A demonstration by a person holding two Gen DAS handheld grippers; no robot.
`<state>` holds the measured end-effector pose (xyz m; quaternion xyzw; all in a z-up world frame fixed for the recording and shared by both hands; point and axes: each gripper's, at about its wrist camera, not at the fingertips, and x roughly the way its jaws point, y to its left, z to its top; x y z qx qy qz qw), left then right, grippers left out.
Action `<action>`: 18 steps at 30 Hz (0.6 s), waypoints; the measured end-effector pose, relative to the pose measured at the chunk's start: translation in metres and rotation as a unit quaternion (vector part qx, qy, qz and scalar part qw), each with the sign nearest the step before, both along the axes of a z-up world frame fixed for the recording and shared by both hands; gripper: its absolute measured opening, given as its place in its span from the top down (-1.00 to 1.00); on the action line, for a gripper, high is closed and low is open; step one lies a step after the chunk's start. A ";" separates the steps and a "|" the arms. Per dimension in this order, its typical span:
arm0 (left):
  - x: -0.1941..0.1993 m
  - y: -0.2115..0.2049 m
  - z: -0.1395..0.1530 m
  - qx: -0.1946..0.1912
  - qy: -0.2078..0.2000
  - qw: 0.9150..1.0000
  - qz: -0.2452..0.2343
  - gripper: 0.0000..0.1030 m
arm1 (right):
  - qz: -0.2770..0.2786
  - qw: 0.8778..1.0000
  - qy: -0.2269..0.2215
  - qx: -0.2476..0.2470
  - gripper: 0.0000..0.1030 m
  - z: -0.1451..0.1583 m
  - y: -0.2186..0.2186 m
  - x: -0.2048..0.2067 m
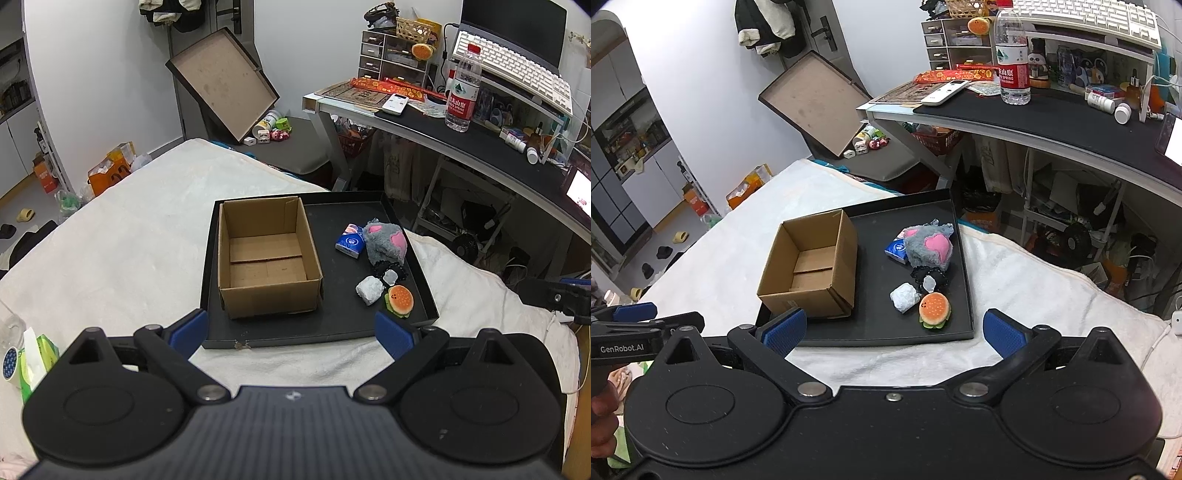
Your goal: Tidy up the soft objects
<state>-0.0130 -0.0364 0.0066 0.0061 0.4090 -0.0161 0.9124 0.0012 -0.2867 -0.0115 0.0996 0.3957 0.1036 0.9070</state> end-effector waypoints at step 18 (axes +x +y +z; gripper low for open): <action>0.021 0.012 -0.004 0.001 -0.005 1.000 0.011 -0.86 | 0.005 1.000 0.007 -0.003 -1.00 -0.009 0.006 0.014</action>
